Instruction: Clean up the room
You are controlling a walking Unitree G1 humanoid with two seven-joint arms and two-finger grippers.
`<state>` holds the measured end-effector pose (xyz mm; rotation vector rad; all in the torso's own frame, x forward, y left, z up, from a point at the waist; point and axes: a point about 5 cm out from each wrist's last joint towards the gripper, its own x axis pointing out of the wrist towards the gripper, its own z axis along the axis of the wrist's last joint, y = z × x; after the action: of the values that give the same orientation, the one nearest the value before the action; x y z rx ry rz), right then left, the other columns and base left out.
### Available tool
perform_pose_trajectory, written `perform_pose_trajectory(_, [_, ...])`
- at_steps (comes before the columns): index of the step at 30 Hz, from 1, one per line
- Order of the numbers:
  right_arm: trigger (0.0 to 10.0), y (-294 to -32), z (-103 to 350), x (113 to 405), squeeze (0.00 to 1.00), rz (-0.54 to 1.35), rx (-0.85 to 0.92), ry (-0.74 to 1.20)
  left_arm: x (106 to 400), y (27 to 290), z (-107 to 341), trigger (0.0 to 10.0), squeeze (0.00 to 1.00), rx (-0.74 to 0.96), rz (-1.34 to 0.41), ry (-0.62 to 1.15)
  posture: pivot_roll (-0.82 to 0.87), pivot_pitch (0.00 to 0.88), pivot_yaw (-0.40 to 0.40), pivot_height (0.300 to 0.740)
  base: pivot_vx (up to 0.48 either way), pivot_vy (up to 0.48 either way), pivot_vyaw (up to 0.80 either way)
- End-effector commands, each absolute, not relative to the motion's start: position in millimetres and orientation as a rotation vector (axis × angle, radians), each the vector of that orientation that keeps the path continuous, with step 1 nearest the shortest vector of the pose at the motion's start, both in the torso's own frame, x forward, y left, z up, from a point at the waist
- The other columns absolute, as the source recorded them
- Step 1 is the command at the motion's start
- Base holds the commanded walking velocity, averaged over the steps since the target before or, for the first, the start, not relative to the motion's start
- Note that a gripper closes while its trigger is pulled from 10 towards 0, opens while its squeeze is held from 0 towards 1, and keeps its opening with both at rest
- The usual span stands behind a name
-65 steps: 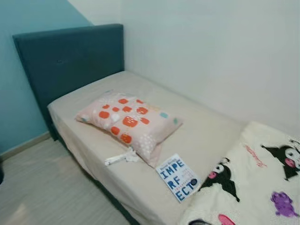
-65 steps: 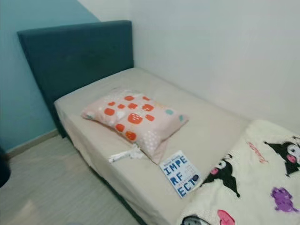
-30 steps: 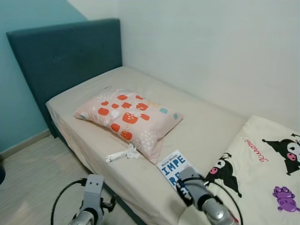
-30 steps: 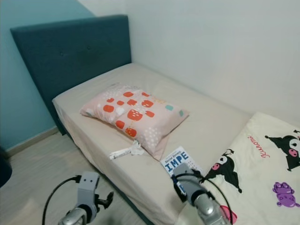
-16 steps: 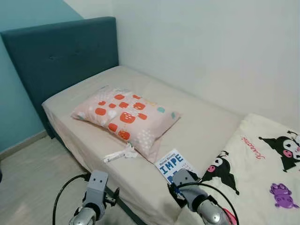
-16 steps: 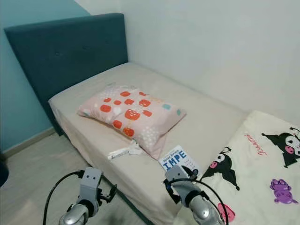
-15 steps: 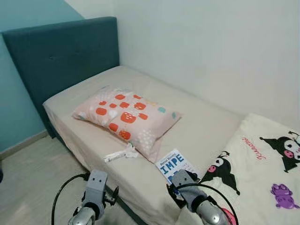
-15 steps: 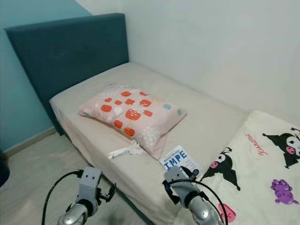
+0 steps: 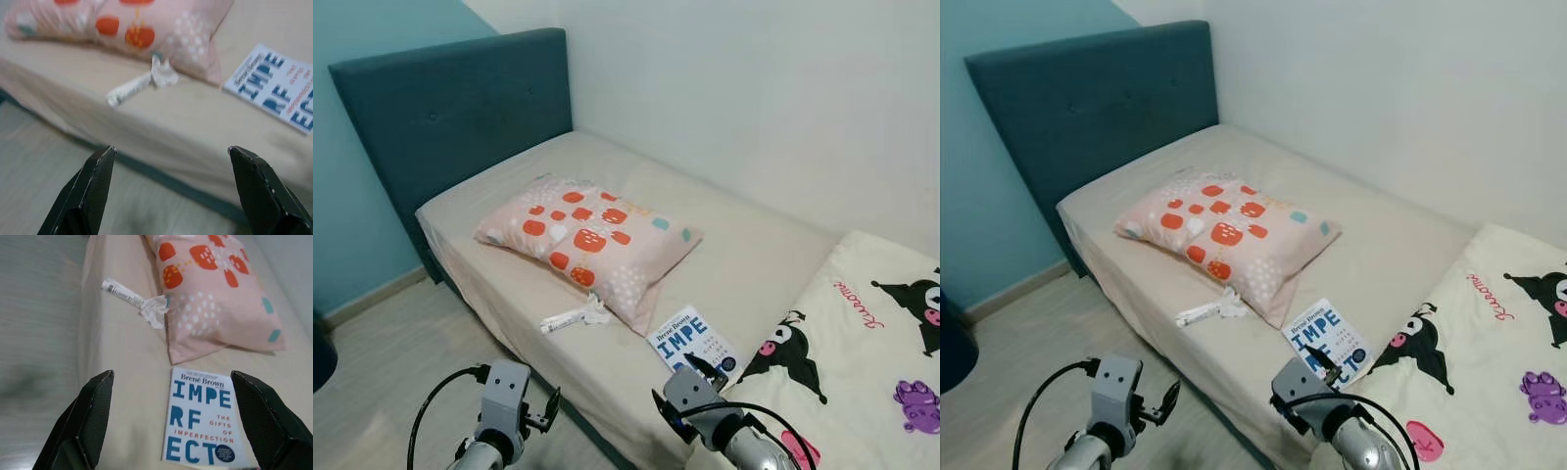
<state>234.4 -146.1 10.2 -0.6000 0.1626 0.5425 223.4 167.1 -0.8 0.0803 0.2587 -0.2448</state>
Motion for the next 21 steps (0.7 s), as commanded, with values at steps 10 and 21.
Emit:
perform_pose_trajectory(10, [10.0,-146,23,232,0.00,0.571,-0.753,0.111,218,163,2,10.0,0.00,0.006,-0.184,0.289,-0.16,0.056,-0.046,0.740,0.000,0.000,0.00])
perform_pose_trajectory(21, [10.0,-143,36,228,0.00,0.582,-0.838,0.079,226,157,6,10.0,0.00,-0.010,-0.210,0.290,-0.19,0.061,-0.040,0.740,0.000,0.000,0.00])
